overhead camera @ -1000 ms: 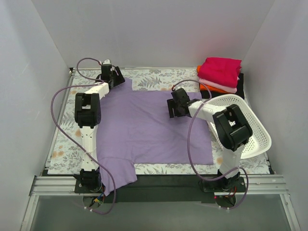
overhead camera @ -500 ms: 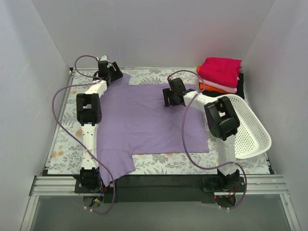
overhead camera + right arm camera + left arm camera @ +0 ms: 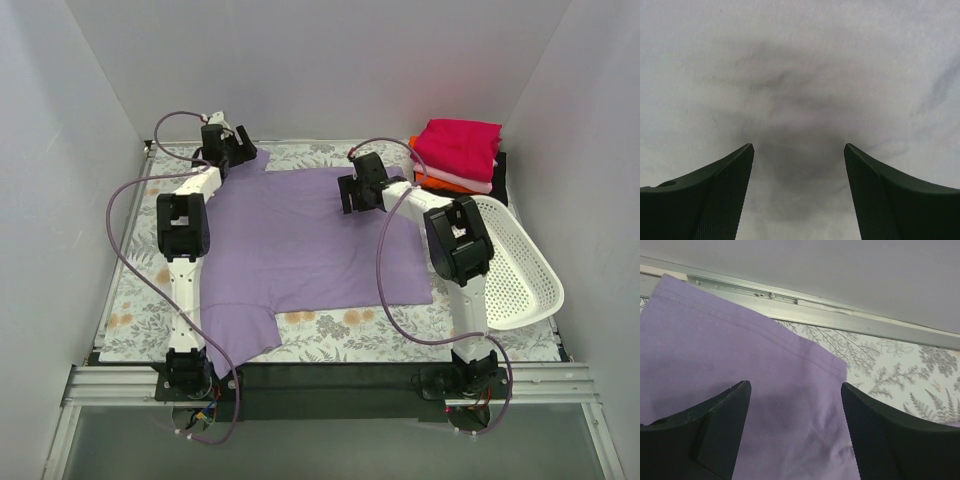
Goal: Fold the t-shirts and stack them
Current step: Flatten the tshirt out, then fold the tshirt
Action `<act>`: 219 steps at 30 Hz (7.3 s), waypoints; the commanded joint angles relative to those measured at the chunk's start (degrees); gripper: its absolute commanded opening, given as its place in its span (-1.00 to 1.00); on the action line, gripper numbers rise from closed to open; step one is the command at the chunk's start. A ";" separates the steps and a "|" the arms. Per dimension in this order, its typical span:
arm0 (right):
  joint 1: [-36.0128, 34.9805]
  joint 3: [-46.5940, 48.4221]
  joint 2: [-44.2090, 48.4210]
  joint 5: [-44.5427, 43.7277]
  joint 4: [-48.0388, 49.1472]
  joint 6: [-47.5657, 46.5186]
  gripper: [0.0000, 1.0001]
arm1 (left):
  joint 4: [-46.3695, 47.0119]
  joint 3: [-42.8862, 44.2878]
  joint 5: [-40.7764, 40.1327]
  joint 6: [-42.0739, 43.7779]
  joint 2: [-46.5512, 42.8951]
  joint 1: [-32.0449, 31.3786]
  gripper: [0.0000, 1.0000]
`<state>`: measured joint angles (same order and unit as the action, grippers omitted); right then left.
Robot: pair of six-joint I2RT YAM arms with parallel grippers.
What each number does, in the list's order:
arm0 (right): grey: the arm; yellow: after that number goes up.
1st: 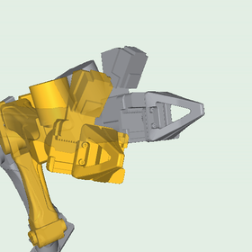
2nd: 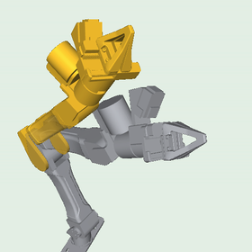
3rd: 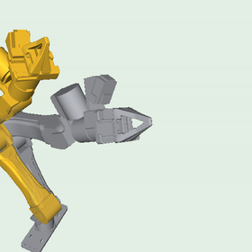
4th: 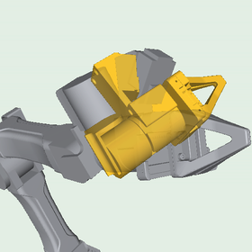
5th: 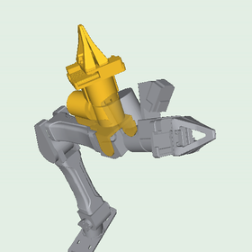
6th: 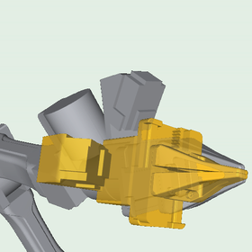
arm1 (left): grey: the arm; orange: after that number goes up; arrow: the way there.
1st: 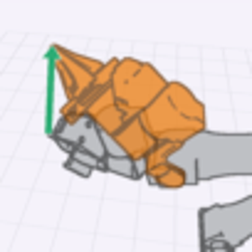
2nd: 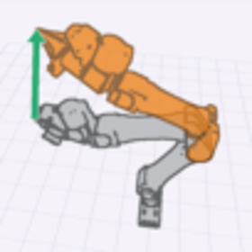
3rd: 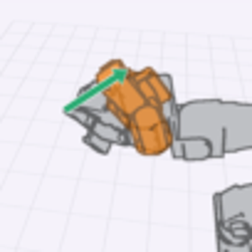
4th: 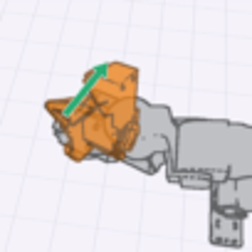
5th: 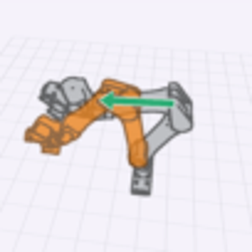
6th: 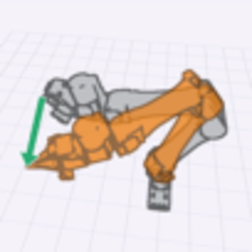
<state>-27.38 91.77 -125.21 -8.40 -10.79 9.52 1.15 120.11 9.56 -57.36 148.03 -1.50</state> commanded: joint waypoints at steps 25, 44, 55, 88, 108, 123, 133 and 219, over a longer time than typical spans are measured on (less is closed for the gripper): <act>0.22 -17.59 15.18 0.50 6.48 -1.87 0.32 | 5.00 -55.61 -13.87 -4.87 -38.35 -4.74 0.36; 0.31 -8.11 4.62 -0.91 3.40 -2.22 0.32 | 2.28 -46.03 -13.52 -3.55 -28.06 -2.99 0.36; 0.48 -4.49 4.88 1.55 2.44 -3.10 0.32 | 1.57 -40.92 -11.85 -2.93 -28.03 -2.37 0.36; 11.11 -26.11 35.91 19.47 10.96 -1.87 0.36 | -43.91 -87.16 -45.94 -53.34 -94.77 -18.37 0.41; 17.62 -27.61 34.68 25.98 13.42 -0.03 0.36 | -66.90 -83.90 -37.44 -69.91 -89.85 -18.45 0.43; 19.55 -28.92 35.65 28.00 14.30 0.76 0.36 | -65.84 -88.04 -29.69 -69.91 -93.89 -18.45 0.26; 19.99 -29.36 35.91 27.65 14.65 0.76 0.36 | -65.13 -86.45 -29.51 -67.35 -87.47 -18.89 0.18; 7.79 -41.93 43.98 8.77 1.49 1.91 0.37 | -37.01 -74.86 -24.69 -18.93 -80.97 -23.29 -1.00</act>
<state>-17.06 50.61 -84.60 7.01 -4.16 10.79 -36.97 44.58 -15.46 -79.37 68.05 -24.58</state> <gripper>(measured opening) 0.684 0.013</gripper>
